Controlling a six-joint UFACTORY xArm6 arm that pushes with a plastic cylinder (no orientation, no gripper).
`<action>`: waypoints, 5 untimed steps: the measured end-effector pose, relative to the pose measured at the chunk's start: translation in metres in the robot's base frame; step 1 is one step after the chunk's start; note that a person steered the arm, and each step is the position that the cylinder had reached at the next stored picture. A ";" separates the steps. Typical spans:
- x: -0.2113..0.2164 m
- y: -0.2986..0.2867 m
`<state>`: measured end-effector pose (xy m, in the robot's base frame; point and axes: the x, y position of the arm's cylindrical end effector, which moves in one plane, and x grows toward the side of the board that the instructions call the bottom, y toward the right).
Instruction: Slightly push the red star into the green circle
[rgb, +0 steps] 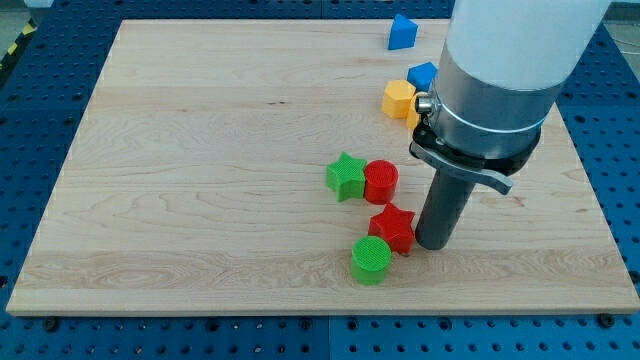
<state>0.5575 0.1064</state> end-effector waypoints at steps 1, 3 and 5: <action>0.000 -0.003; 0.000 -0.008; 0.000 -0.017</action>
